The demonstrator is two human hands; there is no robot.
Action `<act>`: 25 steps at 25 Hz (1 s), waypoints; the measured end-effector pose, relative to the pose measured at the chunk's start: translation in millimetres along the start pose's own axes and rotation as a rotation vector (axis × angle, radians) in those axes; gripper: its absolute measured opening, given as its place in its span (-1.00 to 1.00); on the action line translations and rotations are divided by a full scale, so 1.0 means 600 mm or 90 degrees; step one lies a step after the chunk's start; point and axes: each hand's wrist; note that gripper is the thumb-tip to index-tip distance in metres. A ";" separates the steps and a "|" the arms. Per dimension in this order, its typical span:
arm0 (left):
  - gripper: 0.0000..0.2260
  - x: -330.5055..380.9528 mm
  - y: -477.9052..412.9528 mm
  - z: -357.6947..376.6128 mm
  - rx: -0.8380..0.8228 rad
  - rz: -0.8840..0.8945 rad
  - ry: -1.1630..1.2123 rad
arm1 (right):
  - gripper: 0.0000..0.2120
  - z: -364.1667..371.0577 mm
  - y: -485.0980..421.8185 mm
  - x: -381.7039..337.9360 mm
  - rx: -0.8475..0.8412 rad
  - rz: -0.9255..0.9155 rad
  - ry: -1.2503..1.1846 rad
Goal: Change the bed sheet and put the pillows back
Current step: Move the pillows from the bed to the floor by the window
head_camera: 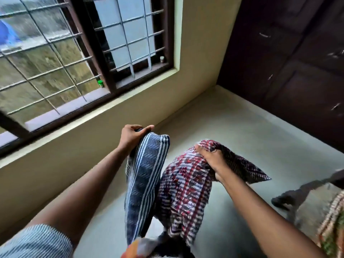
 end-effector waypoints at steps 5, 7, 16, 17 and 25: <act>-0.46 0.024 -0.188 0.083 -0.040 0.035 -0.079 | 0.05 -0.055 -0.171 -0.088 -0.010 0.056 0.005; -0.47 0.032 -0.232 0.097 -0.024 0.039 -0.098 | -0.24 -0.075 -0.232 -0.119 -0.003 0.054 0.002; -0.45 0.050 -0.394 0.132 0.055 -0.071 -0.099 | -0.13 -0.101 -0.572 -0.222 -0.033 0.132 -0.021; -0.46 0.048 -0.405 0.136 0.083 -0.102 -0.098 | -0.13 -0.096 -0.612 -0.226 -0.048 0.160 -0.026; -0.26 0.006 -0.446 0.170 0.267 -0.345 -0.102 | -0.15 0.047 -0.793 -0.270 -0.165 0.278 0.065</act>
Point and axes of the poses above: each hand's wrist, its own y-axis away from the middle knuckle, its own z-axis out of the palm, x = y × z, and after that the axes turned 8 degrees about -x, right-handed
